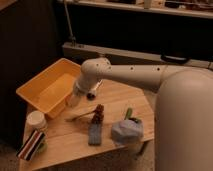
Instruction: Place apple in tray
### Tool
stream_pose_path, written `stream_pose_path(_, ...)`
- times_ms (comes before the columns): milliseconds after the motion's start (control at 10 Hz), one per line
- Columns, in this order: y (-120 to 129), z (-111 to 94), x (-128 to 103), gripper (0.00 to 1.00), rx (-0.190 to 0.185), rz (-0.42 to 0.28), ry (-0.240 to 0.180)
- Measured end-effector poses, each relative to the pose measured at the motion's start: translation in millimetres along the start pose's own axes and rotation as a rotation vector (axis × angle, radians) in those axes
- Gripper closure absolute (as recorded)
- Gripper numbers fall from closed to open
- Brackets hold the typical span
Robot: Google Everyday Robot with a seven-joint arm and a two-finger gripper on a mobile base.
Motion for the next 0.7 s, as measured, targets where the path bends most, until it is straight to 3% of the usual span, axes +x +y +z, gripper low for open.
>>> stream_pose_path(200, -33, -22, -35, 1.0, 0.06, 0.032, -0.036)
stream_pose_path(400, -42, -32, -51, 1.0, 0.088, 0.047, -0.09)
stream_pose_path(700, -39, -19, -64, 0.97, 0.095, 0.06, -0.16)
